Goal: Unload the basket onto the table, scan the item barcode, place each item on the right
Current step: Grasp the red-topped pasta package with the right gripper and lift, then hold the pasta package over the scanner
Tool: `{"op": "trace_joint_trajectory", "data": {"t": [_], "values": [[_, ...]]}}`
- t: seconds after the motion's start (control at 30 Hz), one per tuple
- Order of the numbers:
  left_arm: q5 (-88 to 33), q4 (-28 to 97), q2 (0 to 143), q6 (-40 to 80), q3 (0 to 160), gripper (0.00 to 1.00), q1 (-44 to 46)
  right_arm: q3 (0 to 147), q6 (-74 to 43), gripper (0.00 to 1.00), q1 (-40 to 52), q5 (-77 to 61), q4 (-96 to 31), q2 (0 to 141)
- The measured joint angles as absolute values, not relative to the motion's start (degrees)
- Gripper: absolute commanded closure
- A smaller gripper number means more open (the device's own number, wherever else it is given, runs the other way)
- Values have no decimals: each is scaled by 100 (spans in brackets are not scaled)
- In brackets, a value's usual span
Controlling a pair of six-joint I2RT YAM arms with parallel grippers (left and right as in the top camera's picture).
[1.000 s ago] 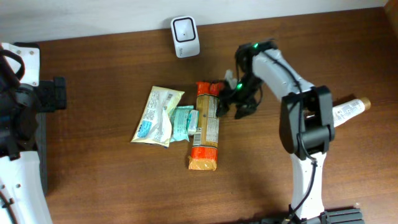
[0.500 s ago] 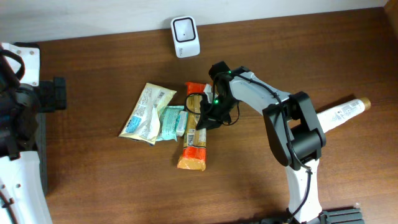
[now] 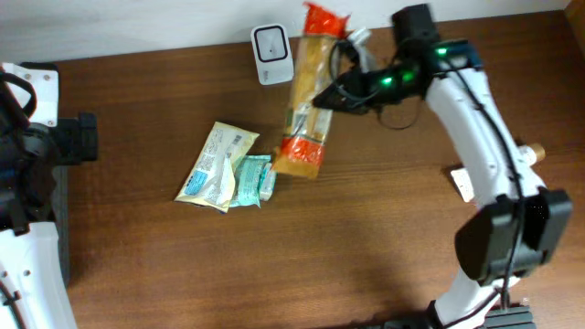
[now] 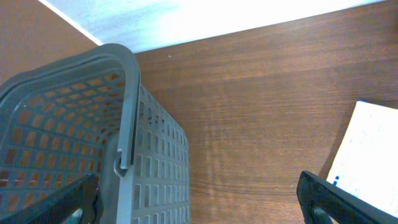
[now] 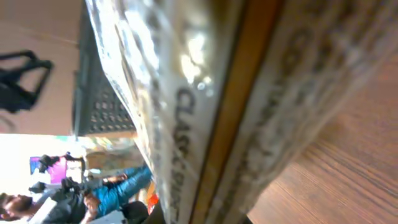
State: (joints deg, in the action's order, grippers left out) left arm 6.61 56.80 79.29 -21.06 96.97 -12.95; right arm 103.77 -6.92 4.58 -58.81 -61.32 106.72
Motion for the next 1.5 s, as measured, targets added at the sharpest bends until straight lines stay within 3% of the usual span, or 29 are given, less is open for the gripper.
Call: {"op": "trace_joint_trajectory", "data": {"t": [0.17, 0.37, 0.47, 0.6, 0.7, 1.1, 1.23, 1.5], "values": [[661, 5680, 7929, -2106, 9697, 1, -1295, 10377, -1192, 96, -97, -6125, -5826, 10342], [661, 5677, 7929, -2106, 9697, 1, -1295, 10398, -1553, 96, -60, -5867, -5481, 10182], [661, 5677, 7929, -2108, 9697, 1, -1295, 10656, -1712, 96, 370, -4445, -5537, 10182], [661, 5680, 7929, -2106, 9697, 1, -1295, 11227, -1323, 96, 1765, -1142, -5006, 10180], [661, 5682, 7929, -2108, 9697, 1, -1295, 11264, -82, 96, 2864, 1245, -3669, 10425], [663, 5675, 7929, -2106, 9699, 1, -1295, 11306, 4851, 96, 2974, 3238, 974, 13345], [661, 5680, 7929, -2106, 9697, 1, -1295, 11306, 5474, 96, 2971, 3275, 1975, 13684], [661, 5680, 7929, -2106, 9699, 1, -1295, 11306, 6058, 96, 2714, 3037, 2416, 14271]]}}
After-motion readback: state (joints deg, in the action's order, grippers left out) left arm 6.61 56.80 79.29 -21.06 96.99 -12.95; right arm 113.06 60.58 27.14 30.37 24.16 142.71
